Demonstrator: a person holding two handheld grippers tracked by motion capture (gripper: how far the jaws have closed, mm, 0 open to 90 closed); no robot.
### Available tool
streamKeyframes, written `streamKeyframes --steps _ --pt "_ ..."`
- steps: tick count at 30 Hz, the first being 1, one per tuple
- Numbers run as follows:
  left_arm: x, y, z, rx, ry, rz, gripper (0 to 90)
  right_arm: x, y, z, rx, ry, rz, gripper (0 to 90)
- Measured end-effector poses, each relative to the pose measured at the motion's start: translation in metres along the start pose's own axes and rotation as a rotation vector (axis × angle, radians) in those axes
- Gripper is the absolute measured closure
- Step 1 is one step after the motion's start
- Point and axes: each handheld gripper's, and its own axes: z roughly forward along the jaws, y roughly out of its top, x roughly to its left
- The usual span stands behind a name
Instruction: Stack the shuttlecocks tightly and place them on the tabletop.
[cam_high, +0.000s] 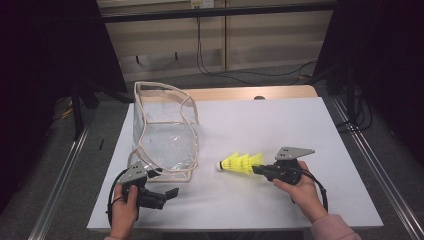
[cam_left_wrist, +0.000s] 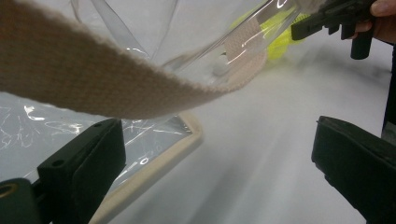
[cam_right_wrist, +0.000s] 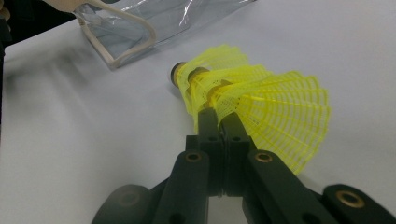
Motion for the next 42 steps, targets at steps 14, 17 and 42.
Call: streamKeyframes --steps 14,17,42 --pt "0.000 0.000 0.000 -0.008 -0.004 -0.003 2.9 0.001 0.002 0.005 0.003 0.006 0.001 89.4" --pt "0.001 0.000 0.000 0.002 0.000 0.004 2.9 0.001 0.002 0.005 0.003 0.008 0.007 89.4" --pt "0.000 0.000 0.000 -0.001 0.000 -0.005 2.8 0.003 0.000 0.010 0.015 0.001 0.004 89.3"
